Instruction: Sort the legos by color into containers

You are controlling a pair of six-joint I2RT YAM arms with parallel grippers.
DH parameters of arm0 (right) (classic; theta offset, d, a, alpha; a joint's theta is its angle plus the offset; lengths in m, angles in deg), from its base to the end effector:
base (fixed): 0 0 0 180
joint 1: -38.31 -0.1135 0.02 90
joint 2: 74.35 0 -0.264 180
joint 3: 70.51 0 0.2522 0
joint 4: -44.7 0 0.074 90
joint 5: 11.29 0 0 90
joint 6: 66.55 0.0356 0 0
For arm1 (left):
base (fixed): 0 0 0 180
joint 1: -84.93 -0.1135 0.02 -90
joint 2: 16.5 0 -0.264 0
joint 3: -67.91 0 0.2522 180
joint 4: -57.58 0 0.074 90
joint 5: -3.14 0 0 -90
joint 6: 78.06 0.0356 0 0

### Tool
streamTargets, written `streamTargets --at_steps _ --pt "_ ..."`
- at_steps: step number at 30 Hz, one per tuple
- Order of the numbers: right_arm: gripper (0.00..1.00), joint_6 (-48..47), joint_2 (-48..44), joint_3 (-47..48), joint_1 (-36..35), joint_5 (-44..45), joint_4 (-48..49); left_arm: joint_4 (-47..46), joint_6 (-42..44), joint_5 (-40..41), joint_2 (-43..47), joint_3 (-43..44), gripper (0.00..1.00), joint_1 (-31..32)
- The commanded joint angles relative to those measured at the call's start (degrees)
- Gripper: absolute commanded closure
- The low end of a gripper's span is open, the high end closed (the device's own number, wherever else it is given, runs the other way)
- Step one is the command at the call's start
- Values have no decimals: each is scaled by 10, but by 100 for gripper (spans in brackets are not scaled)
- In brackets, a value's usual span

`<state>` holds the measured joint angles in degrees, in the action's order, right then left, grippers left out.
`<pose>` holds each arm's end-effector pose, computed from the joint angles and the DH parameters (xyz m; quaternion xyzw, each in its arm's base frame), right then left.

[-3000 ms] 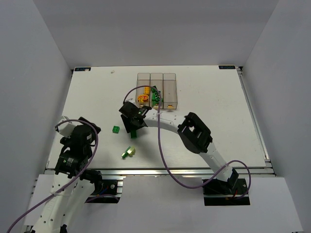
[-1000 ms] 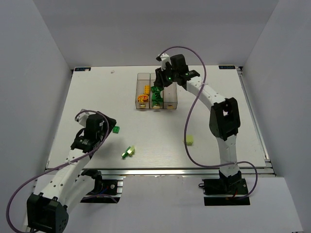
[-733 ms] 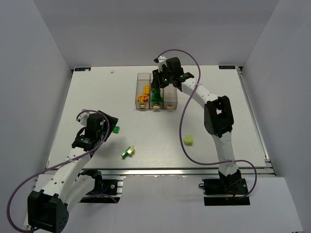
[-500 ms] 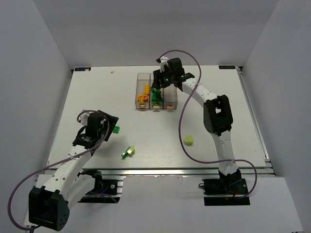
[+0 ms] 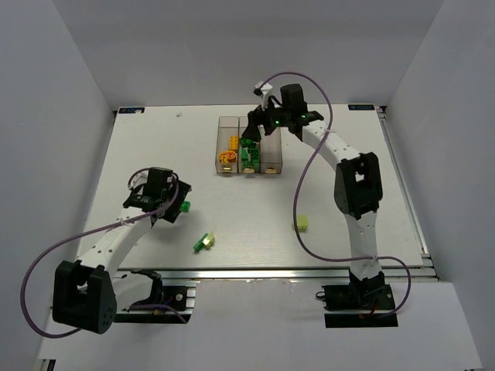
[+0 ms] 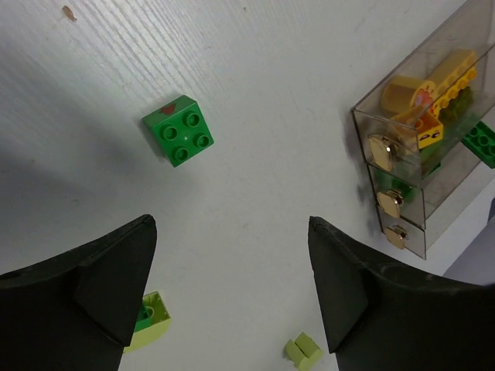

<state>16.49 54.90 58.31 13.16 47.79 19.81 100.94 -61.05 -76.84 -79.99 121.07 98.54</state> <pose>0.4754 0.2434 0.2713 -0.3622 0.7431 0.3039 0.4735 0.2103 -0.0445 0.2166 -0.4925 0.8088 -0.1525 0.2828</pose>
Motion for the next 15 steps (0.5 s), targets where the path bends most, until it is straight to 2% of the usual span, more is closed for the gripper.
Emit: streamTargets --at_steps 1,3,4,6,7,8,13,15 --pt "11 -103 -111 -69 1 -134 50 39 -10 -4 -23 35 12 -5" --pt "13 -125 -133 -79 4 -220 2 57 -8 -5 -49 45 12 -5" --pt "25 -138 -137 -81 4 -241 -18 64 -8 -6 -59 53 13 -5" --pt "38 -135 -164 -105 1 -267 -26 75 -2 -5 -88 62 13 -7" --pt "50 -139 -177 -150 -1 -267 -13 76 0 -4 -99 70 14 -6" --pt "54 -146 -203 -170 -4 -267 -9 76 4 -1 -109 74 15 -8" --pt "70 -174 -255 -249 -11 -258 -21 90 18 15 -184 116 17 -13" --pt "72 -175 -272 -265 -11 -254 -19 99 23 19 -206 139 18 -15"
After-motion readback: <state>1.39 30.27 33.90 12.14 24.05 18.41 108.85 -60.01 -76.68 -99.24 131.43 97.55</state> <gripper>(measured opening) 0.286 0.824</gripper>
